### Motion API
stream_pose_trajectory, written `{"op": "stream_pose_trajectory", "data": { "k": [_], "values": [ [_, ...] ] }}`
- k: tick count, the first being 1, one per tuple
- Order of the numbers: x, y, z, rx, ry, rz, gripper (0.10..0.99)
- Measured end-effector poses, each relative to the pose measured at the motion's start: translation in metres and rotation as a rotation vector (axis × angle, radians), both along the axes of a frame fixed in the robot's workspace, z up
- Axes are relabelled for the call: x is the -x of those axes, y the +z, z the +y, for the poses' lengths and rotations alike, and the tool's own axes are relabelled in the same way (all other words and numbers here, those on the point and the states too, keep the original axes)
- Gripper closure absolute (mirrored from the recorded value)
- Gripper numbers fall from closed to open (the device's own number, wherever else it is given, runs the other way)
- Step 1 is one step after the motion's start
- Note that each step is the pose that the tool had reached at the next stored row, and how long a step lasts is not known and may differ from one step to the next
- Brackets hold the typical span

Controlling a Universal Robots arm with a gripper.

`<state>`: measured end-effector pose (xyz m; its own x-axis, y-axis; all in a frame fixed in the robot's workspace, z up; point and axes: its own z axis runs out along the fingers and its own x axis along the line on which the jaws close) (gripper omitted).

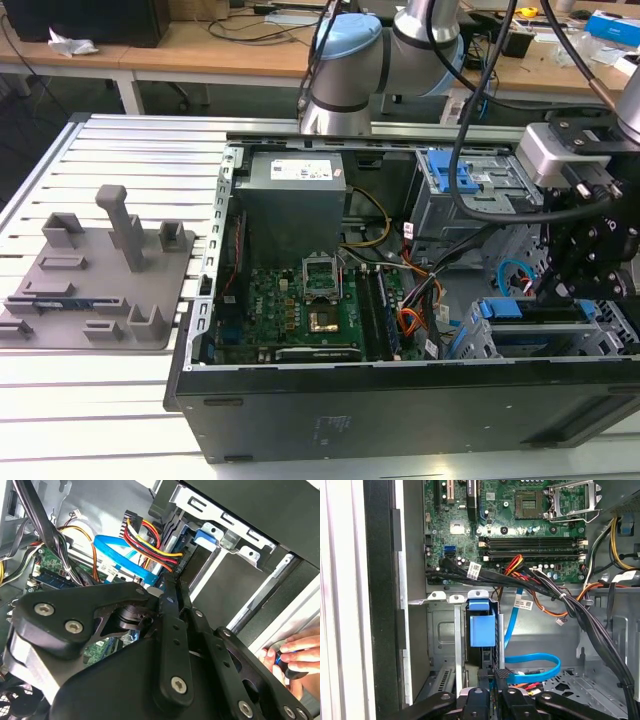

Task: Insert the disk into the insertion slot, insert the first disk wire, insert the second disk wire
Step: 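Insert the second disk wire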

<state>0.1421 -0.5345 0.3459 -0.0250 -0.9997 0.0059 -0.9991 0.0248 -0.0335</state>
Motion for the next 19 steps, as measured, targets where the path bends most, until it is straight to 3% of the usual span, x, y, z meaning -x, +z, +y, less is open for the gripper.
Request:
{"op": "stream_pose_trajectory", "data": {
  "k": [19],
  "values": [
    [0.0018, -0.0077, -0.0026, 0.000, 0.000, 0.0029, 0.914]
  ]
}}
